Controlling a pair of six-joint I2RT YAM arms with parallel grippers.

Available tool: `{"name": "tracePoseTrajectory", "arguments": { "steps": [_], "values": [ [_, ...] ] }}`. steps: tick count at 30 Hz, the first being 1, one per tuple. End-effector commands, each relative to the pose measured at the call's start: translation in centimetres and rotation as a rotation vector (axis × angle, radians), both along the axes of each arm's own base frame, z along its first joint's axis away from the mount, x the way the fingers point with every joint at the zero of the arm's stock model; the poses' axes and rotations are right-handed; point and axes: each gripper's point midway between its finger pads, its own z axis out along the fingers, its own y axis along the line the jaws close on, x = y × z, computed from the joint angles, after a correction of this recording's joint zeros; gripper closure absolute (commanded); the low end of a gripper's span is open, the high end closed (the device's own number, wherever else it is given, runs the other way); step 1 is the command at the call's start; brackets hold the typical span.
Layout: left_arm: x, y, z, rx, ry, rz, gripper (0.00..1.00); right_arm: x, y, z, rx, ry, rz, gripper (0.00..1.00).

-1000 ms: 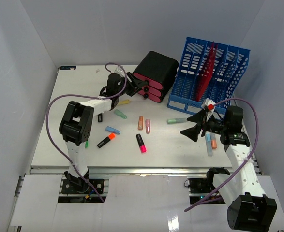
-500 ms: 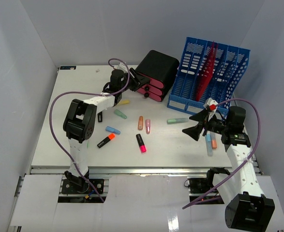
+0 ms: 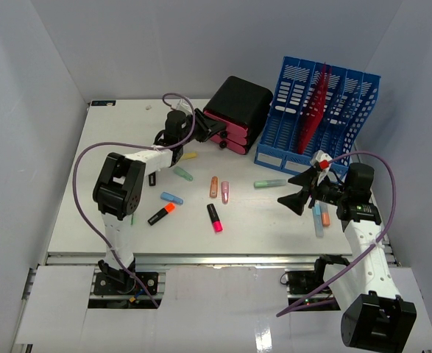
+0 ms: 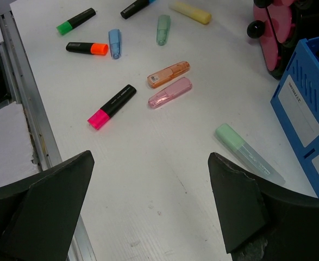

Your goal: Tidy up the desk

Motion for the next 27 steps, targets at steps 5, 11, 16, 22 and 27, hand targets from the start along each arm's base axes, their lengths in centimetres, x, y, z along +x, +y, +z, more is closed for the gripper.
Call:
{"name": "tracePoseTrajectory", "arguments": {
  "steps": [5, 11, 16, 22, 27],
  "values": [
    [-6.3, 1.8, 4.3, 0.037, -0.119, -0.068, 0.71, -0.3, 0.2, 0.4, 0.002, -0.044, 0.036, 0.08],
    [-7.2, 1.8, 3.0, 0.036, -0.092, -0.095, 0.66, -0.4, 0.1, -0.3, -0.02, -0.028, 0.046, 0.07],
    [-7.9, 1.9, 3.5, 0.029, -0.099, -0.101, 0.65, -0.5, -0.1, -1.2, -0.058, -0.037, 0.056, 0.08],
    [-9.1, 2.5, 4.7, 0.048, -0.134, -0.109, 0.6, -1.7, 0.7, -1.6, -0.124, -0.144, 0.197, 0.07],
    [-9.7, 2.2, 3.6, 0.06, -0.101, -0.145, 0.37, -1.4, 0.5, -2.9, -0.318, -0.303, 0.339, 0.03]
  ]
}}
